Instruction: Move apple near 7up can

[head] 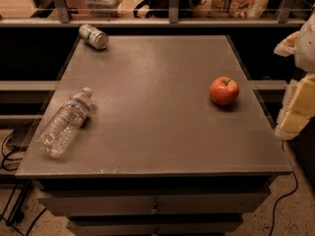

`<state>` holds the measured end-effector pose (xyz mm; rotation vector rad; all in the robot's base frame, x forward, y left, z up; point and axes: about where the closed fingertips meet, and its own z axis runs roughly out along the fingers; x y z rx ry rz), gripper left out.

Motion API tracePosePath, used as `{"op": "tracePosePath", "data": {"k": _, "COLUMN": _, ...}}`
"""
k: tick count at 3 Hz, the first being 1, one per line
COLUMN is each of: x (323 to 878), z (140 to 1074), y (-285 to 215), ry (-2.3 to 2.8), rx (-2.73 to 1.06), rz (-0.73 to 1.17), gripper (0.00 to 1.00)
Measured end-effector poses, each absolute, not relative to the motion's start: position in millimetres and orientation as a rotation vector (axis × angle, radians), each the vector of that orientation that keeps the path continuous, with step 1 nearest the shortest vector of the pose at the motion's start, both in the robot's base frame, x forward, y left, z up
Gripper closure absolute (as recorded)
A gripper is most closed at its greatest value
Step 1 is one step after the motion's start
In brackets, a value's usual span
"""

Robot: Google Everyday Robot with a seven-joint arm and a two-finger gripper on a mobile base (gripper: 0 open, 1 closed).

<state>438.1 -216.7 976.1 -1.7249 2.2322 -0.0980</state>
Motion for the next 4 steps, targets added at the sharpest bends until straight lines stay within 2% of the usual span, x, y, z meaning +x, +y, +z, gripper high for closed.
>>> {"op": "tracePosePath", "data": {"k": 2, "x": 458, "z": 974, "y": -209, "ry": 2.150, "rx": -1.740, "rz": -0.081, "gripper": 0.00}}
{"op": "tracePosePath", "data": {"k": 4, "x": 527, "z": 942, "y": -194, "ry": 2.032, "rx": -1.688, "rz": 0.018, "gripper": 0.00}}
